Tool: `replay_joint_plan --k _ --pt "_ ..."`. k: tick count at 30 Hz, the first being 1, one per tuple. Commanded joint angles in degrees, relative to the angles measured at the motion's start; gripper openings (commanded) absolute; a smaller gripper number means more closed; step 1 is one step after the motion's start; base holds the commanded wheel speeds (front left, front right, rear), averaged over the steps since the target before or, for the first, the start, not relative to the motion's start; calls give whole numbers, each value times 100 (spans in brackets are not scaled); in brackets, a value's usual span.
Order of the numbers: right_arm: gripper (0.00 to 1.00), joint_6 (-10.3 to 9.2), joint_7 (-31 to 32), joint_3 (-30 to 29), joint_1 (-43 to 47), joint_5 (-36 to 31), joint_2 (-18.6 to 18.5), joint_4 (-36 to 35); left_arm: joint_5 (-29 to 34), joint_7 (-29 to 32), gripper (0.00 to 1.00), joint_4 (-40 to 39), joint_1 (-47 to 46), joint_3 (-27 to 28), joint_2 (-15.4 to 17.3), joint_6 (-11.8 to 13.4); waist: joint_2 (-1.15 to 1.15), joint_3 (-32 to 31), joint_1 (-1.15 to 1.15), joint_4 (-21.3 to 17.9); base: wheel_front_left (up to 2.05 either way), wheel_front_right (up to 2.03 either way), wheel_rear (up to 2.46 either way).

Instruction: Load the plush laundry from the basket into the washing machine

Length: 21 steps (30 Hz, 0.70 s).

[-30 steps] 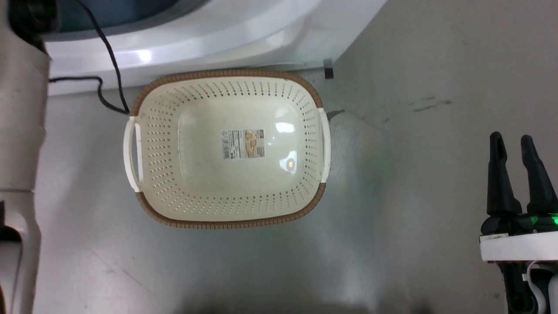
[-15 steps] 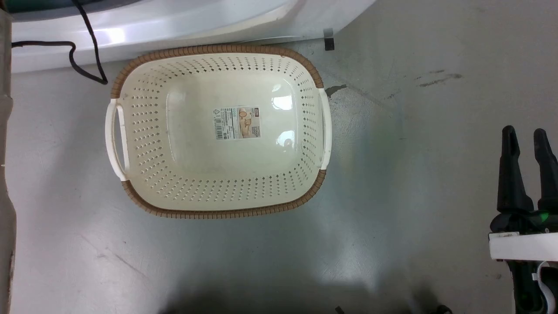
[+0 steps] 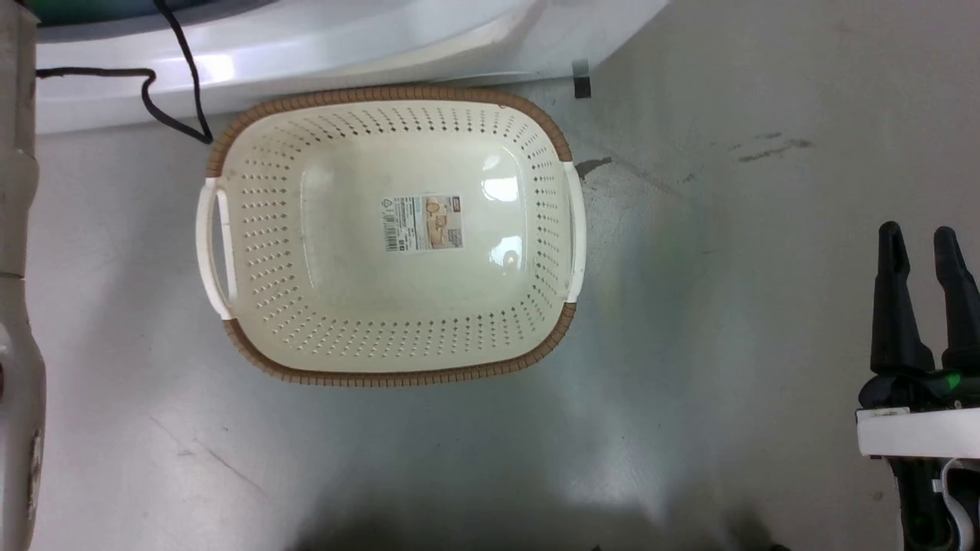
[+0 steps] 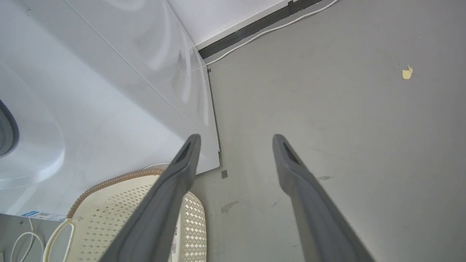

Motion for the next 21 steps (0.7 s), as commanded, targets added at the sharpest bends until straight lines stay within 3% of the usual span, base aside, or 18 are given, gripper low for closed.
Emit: replay_joint_plan --k 1,21 --pt "100 -4 -21 10 -96 6 -39 4 -32 -6 100 36 -17 5 -30 -27 0 -63 0 30 0 0 0" --pt "100 -4 143 37 -35 -175 -69 288 -290 -811 100 821 1396 -278 -676 -649 0 -1555 0 440 0 0 0"
